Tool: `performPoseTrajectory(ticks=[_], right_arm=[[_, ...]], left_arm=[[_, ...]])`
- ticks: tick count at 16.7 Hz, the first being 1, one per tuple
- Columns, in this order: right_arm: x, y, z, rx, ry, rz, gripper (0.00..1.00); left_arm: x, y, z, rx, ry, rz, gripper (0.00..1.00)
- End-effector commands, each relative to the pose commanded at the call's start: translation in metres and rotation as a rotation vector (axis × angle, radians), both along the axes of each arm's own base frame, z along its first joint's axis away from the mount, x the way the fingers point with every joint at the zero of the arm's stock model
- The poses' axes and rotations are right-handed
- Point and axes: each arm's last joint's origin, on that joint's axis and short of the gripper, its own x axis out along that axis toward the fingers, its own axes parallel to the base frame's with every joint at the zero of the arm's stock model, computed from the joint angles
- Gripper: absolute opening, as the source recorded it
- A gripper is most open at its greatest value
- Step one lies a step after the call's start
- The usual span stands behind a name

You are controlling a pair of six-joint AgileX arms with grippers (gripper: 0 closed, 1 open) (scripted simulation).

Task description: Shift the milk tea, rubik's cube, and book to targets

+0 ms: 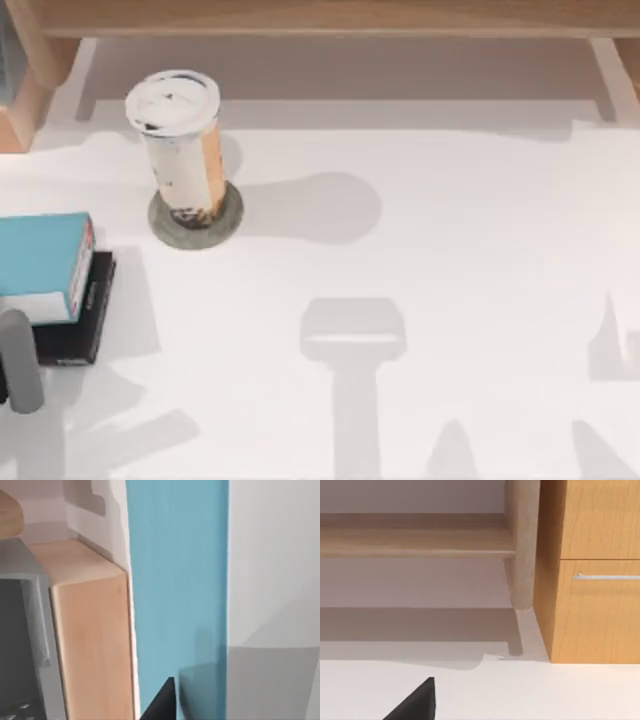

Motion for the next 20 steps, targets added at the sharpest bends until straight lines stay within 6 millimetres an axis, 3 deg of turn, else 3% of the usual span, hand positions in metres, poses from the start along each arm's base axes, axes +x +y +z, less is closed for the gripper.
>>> performPoseTrajectory(ticks=[4,17,20], right_arm=[[0.0,0.0,0.0,0.0,0.0,0.0,1.0],[0.0,0.0,0.0,0.0,0.0,0.0,1.0],[0.0,0.0,0.0,0.0,0.0,0.0,1.0]], left_arm=[[0.0001,-0.0001,-0.0003,-0.001,0.001,0.0,0.0],[0.0001,-0.0001,-0.0003,-0.001,0.001,0.0,0.98],[0.0001,-0.0001,-0.0003,-0.001,0.001,0.0,1.0]])
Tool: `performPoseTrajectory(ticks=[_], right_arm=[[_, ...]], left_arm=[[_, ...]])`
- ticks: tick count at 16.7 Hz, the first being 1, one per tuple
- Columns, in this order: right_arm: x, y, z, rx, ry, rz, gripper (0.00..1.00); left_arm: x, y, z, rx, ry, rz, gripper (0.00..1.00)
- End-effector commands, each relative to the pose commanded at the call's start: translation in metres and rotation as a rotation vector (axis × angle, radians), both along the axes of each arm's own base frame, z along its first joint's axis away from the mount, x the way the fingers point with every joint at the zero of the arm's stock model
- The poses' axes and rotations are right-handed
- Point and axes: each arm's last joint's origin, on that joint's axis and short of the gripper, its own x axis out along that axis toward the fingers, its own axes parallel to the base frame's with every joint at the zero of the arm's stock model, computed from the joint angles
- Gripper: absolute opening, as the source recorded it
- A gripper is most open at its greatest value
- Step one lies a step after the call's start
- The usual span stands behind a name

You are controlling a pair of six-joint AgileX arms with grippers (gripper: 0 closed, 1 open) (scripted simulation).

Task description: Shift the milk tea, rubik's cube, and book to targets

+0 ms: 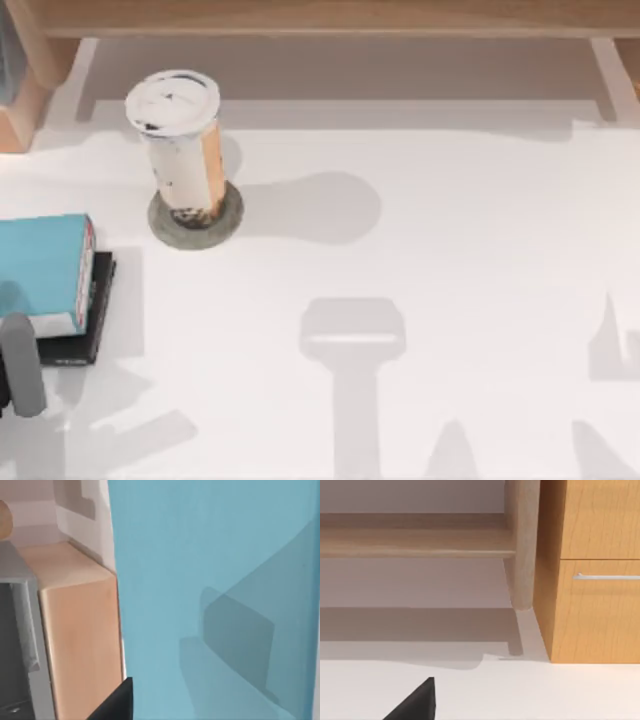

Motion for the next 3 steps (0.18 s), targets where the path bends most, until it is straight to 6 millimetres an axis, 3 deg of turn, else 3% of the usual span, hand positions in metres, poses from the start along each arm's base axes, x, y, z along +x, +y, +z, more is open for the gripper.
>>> performPoseTrajectory(ticks=[3], right_arm=[[0.0,0.0,0.0,0.0,0.0,0.0,1.0]], left_arm=[[0.0,0.0,0.0,0.0,0.0,0.0,1.0]])
